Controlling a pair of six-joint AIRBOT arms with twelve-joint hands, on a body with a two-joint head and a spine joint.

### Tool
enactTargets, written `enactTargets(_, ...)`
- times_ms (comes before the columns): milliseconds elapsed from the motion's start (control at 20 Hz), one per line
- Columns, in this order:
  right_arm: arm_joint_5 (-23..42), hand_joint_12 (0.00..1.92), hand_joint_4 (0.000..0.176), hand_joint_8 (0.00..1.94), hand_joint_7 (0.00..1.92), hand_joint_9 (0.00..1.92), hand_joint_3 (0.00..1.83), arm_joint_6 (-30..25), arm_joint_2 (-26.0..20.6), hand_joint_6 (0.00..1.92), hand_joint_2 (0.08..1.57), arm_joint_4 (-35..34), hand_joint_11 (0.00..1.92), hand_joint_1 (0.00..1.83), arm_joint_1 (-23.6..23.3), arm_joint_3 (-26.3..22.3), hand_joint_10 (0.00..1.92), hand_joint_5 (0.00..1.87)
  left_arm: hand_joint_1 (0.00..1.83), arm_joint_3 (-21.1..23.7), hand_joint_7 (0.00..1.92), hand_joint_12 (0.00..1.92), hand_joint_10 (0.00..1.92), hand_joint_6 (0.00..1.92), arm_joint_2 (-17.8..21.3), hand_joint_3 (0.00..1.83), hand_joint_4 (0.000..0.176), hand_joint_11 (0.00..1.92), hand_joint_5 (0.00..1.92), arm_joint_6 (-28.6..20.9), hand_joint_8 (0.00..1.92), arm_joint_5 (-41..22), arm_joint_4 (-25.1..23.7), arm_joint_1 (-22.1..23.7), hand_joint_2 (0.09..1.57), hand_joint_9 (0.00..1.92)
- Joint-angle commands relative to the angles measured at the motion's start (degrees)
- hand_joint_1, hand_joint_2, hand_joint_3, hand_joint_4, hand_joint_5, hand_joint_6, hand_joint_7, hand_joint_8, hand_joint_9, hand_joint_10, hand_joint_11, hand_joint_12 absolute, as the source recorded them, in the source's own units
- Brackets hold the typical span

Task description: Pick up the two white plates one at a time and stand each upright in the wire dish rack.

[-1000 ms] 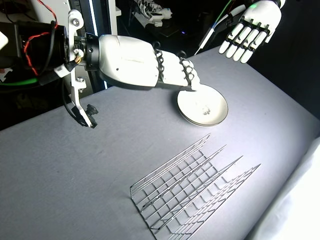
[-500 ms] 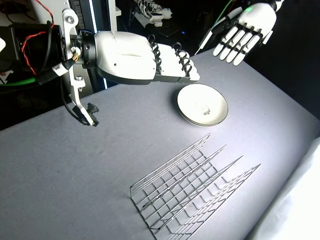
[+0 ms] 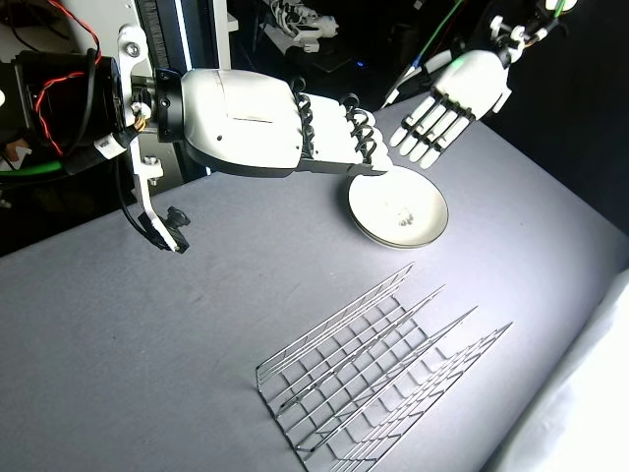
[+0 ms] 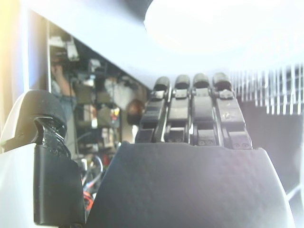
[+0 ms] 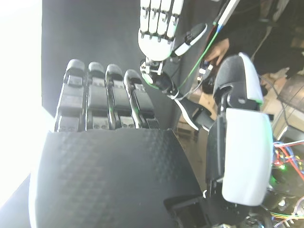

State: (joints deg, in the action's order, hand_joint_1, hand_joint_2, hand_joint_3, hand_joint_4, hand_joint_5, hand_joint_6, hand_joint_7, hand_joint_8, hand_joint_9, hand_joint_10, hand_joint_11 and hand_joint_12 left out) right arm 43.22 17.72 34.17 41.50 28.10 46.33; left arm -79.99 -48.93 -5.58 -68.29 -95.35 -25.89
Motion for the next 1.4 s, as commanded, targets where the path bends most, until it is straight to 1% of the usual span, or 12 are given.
enactTargets(0, 5.5, 0.00, 0.000, 0.00, 0.00, 0.00, 0.00, -0.1, -0.2, 0.00, 0.98, -3.1, 0.00, 0.75, -0.2, -0.2, 0.00, 0.00, 0.00, -0.1, 0.00, 0.00, 0.00, 0.00, -0.3, 0.00, 0.000, 0.00, 0.00, 0.9, 0.00, -1.6, 4.3, -0.1, 1.10, 0.00)
enactTargets(50, 5.6, 0.00, 0.000, 0.00, 0.00, 0.00, 0.00, -0.1, -0.2, 0.00, 0.98, -3.2, 0.00, 0.88, 0.0, -0.2, 0.00, 0.00, 0.00, -0.5, 0.00, 0.00, 0.00, 0.00, -0.8, 0.00, 0.000, 0.00, 0.00, 2.1, 0.00, -1.5, 4.6, -0.9, 1.10, 0.00)
enactTargets(150, 6.4, 0.00, 0.000, 0.00, 0.00, 0.00, 0.00, -0.1, -0.2, 0.00, 0.98, -3.2, 0.00, 1.02, 0.2, -0.1, 0.00, 0.00, 0.00, -1.8, 0.00, 0.00, 0.00, 0.00, -2.4, 0.00, 0.000, 0.00, 0.00, 3.2, 0.00, -1.3, 5.2, -2.4, 1.09, 0.00)
enactTargets(200, 6.3, 0.00, 0.000, 0.00, 0.00, 0.00, 0.00, -0.2, -0.2, 0.00, 0.95, -3.2, 0.00, 1.13, 0.3, -0.1, 0.00, 0.00, 0.00, -2.7, 0.00, 0.00, 0.00, 0.00, -3.2, 0.00, 0.000, 0.00, 0.00, 3.4, 0.00, -1.2, 5.2, -2.9, 1.08, 0.00)
enactTargets(350, 4.2, 0.00, 0.000, 0.00, 0.00, 0.00, 0.00, -0.6, -0.3, 0.00, 0.95, -3.2, 0.00, 1.16, 0.4, -0.1, 0.00, 0.00, 0.00, -5.7, 0.00, 0.00, 0.00, 0.00, -5.6, 0.00, 0.000, 0.00, 0.00, 4.5, 0.00, -1.1, 5.3, -4.2, 1.08, 0.00)
enactTargets(450, 4.8, 0.00, 0.000, 0.00, 0.00, 0.00, 0.00, -0.5, -0.2, 0.00, 0.94, -3.9, 0.00, 1.38, 0.9, -0.1, 0.00, 0.00, 0.00, -8.4, 0.03, 0.01, 0.01, 0.01, -7.3, 0.00, 0.000, 0.01, 0.03, 5.2, 0.01, -1.1, 5.2, -5.1, 1.09, 0.02)
enactTargets(600, 5.6, 0.00, 0.000, 0.00, 0.00, 0.00, 0.00, -0.5, -0.2, 0.00, 0.94, -4.1, 0.00, 1.51, 1.0, 0.1, 0.00, 0.00, 0.00, -11.5, 0.00, 0.00, 0.00, 0.00, -9.2, 0.00, 0.000, 0.00, 0.00, 5.2, 0.00, -1.2, 4.6, -5.8, 1.10, 0.00)
enactTargets(700, 6.0, 0.00, 0.000, 0.00, 0.00, 0.00, 0.00, -0.5, -0.2, 0.00, 0.98, -4.2, 0.00, 1.49, 1.1, 0.1, 0.00, 0.00, 0.00, -12.1, 0.00, 0.00, 0.00, 0.00, -9.6, 0.00, 0.000, 0.00, 0.00, 5.4, 0.00, -1.5, 4.4, -6.1, 1.09, 0.00)
enactTargets(900, 7.7, 0.01, 0.000, 0.00, 0.00, 0.00, 0.00, -0.1, 0.1, 0.00, 0.98, -4.3, 0.02, 1.41, 1.8, 0.2, 0.00, 0.00, 0.00, -12.2, 0.01, 0.00, 0.00, 0.01, -9.9, 0.00, 0.000, 0.00, 0.02, 7.3, 0.01, -1.8, 4.1, -7.1, 1.10, 0.01)
enactTargets(1050, 8.5, 0.02, 0.000, 0.00, 0.00, 0.00, 0.00, 1.4, 0.3, 0.00, 0.99, -5.6, 0.02, 1.44, 2.9, 0.6, 0.00, 0.00, 0.00, -12.6, 0.05, 0.01, 0.01, 0.01, -10.5, 0.00, 0.000, 0.03, 0.05, 7.6, 0.01, -1.8, 3.9, -7.2, 1.09, 0.03)
enactTargets(1250, 12.9, 0.00, 0.000, 0.00, 0.00, 0.00, 0.01, 3.9, 2.8, 0.00, 1.01, -5.4, 0.00, 1.43, 4.0, 4.1, 0.00, 0.00, 0.00, -13.8, 0.00, 0.00, 0.00, 0.00, -11.8, 0.00, 0.000, 0.00, 0.00, 8.3, 0.00, -1.6, 3.2, -7.4, 1.10, 0.00)
enactTargets(1350, 14.9, 0.01, 0.000, 0.00, 0.00, 0.00, 0.01, 4.0, 4.3, 0.00, 1.00, -4.5, 0.01, 1.49, 4.0, 6.4, 0.00, 0.00, 0.00, -14.2, 0.00, 0.00, 0.00, 0.00, -12.2, 0.00, 0.000, 0.00, 0.00, 8.6, 0.00, -1.2, 3.1, -7.7, 1.09, 0.00)
